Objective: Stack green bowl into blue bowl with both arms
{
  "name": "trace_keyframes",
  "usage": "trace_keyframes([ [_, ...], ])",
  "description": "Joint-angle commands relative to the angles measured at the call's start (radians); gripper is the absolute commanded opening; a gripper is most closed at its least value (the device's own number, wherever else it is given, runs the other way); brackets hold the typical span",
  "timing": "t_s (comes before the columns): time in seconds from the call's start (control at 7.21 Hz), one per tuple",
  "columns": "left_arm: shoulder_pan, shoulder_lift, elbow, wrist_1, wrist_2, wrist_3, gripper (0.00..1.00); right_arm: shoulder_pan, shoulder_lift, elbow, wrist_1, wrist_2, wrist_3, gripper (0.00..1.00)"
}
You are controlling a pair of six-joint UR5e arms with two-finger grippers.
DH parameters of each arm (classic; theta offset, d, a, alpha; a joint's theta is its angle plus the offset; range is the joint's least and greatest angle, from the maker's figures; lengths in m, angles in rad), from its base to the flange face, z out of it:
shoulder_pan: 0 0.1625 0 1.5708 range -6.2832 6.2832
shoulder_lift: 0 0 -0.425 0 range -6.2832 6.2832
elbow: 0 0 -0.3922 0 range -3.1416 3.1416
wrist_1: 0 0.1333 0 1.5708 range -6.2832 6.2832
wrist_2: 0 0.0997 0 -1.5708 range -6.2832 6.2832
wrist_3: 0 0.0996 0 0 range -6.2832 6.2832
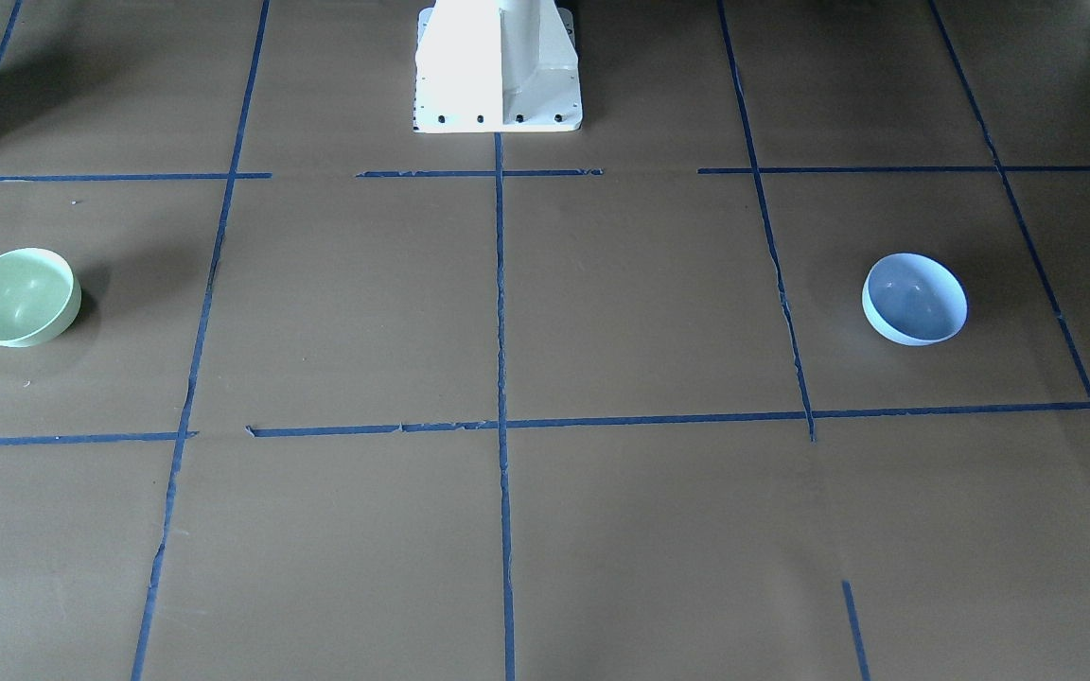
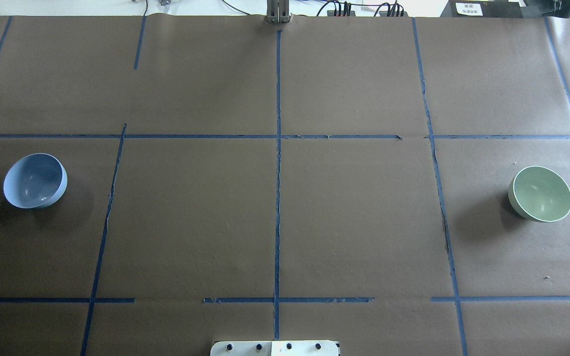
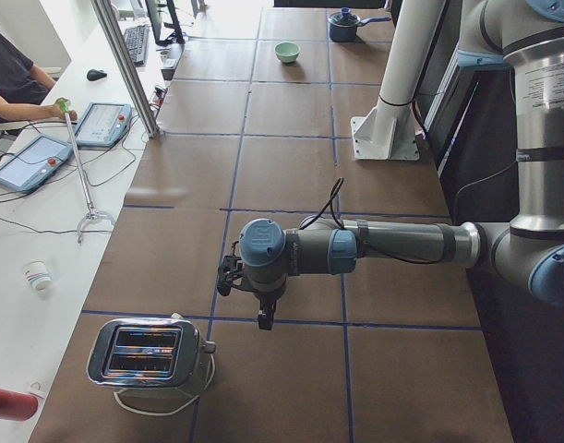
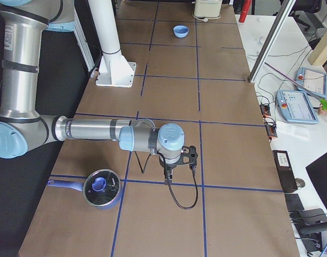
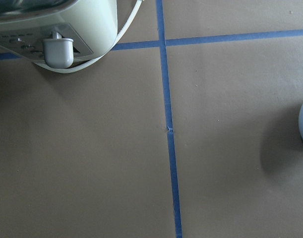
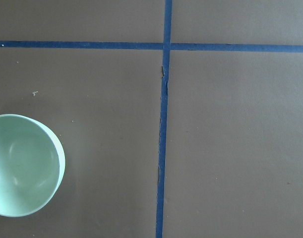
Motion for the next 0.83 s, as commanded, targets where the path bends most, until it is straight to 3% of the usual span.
trace_keyframes([
  [0.0,0.0,0.0,0.0,-0.001,0.0,0.0,1.0,0.003,0.003,0.005,0.0,0.001,0.002,1.0],
  [0.69,0.0,0.0,0.012,-0.01,-0.009,-0.002,1.0,0.003,0.005,0.005,0.0,0.001,0.002,1.0],
])
